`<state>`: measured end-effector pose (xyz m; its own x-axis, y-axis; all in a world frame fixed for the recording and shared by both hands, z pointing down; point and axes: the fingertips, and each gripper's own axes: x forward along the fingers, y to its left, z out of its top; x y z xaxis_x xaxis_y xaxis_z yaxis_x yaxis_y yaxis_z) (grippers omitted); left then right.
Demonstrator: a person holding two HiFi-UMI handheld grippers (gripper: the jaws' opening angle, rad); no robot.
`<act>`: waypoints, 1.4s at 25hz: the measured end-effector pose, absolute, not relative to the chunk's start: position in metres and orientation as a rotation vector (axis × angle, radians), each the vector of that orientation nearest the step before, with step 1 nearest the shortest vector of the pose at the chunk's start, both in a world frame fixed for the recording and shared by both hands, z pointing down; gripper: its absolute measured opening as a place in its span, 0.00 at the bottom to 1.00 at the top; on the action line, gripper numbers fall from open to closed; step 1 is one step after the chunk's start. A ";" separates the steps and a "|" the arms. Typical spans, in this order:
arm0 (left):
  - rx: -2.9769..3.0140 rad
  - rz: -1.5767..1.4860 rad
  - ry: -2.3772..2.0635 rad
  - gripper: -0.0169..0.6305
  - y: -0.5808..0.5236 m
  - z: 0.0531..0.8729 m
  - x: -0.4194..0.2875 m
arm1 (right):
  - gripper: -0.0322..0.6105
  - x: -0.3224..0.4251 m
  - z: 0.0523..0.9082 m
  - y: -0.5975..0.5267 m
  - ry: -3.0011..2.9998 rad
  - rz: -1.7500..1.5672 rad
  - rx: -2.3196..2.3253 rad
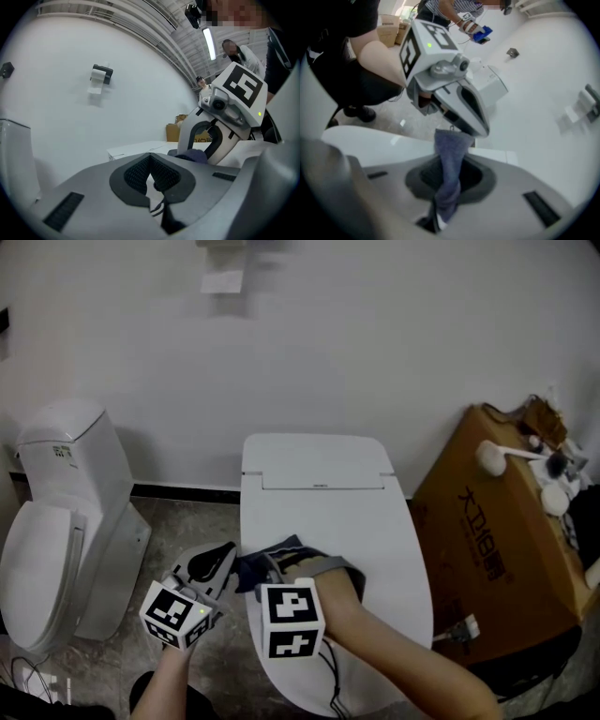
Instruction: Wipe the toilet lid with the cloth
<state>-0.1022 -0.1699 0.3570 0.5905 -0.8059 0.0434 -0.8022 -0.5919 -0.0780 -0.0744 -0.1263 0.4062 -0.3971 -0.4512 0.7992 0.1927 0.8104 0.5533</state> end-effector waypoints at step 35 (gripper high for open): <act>-2.738 -0.212 1.290 0.05 -0.162 0.358 -0.064 | 0.15 0.262 0.406 -0.116 -1.673 -0.320 0.699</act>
<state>-0.0637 -0.1616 0.3583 0.6299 -0.7726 0.0802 -0.7575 -0.6338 -0.1566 0.2619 -0.1161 0.4058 -0.0846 -0.6044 0.7922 -0.2696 0.7793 0.5657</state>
